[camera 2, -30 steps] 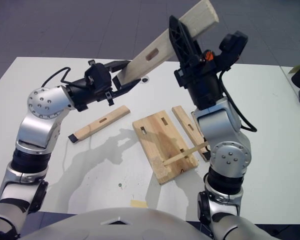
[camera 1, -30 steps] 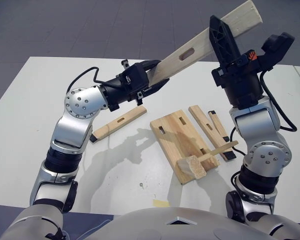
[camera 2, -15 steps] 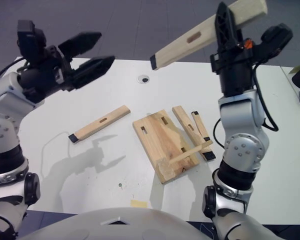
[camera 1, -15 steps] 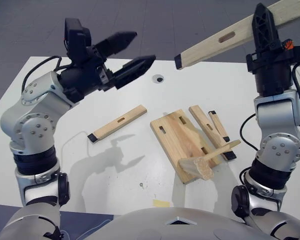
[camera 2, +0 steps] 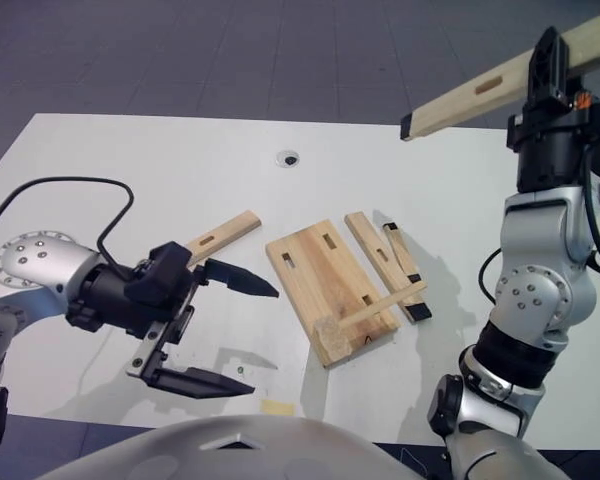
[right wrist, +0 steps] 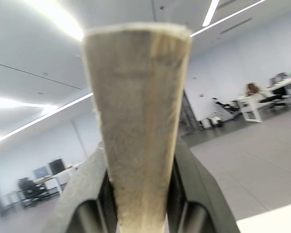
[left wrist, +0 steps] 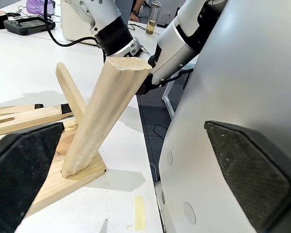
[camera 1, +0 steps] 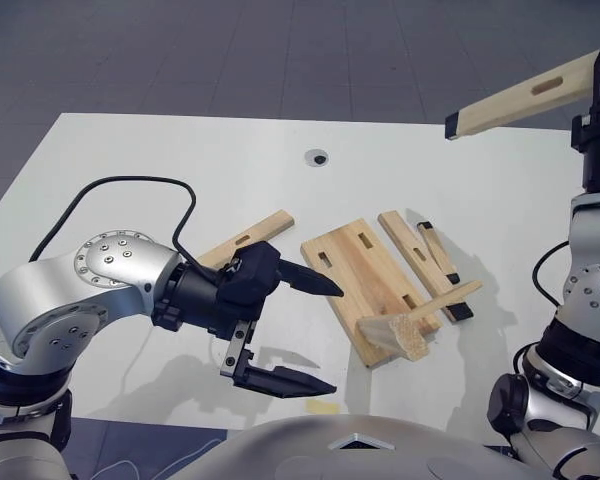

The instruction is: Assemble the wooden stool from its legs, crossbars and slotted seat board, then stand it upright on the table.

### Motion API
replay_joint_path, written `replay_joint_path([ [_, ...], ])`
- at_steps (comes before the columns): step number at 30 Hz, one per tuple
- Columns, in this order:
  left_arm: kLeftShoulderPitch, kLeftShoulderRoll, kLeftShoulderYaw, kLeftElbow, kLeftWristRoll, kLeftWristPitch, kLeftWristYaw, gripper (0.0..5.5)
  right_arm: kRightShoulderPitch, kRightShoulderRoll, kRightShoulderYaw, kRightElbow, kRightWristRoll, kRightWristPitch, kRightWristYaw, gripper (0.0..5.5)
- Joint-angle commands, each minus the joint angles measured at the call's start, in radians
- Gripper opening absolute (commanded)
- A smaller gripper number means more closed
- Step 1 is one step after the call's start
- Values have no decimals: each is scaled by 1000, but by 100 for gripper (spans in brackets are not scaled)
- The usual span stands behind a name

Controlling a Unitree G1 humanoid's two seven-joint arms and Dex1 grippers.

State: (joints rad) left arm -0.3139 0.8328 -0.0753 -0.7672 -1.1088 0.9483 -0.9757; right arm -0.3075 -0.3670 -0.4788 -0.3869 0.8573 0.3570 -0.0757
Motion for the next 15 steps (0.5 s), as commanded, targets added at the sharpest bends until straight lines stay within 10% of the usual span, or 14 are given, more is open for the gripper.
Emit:
replay_joint_path([
  [1, -46, -77, -74, 42, 112, -62, 50, 540, 11, 24, 12, 4, -40, -15, -3, 102],
  [15, -195, -172, -232, 213, 208, -109, -164, 540, 32, 83, 89, -13, -95, 0, 2, 102],
])
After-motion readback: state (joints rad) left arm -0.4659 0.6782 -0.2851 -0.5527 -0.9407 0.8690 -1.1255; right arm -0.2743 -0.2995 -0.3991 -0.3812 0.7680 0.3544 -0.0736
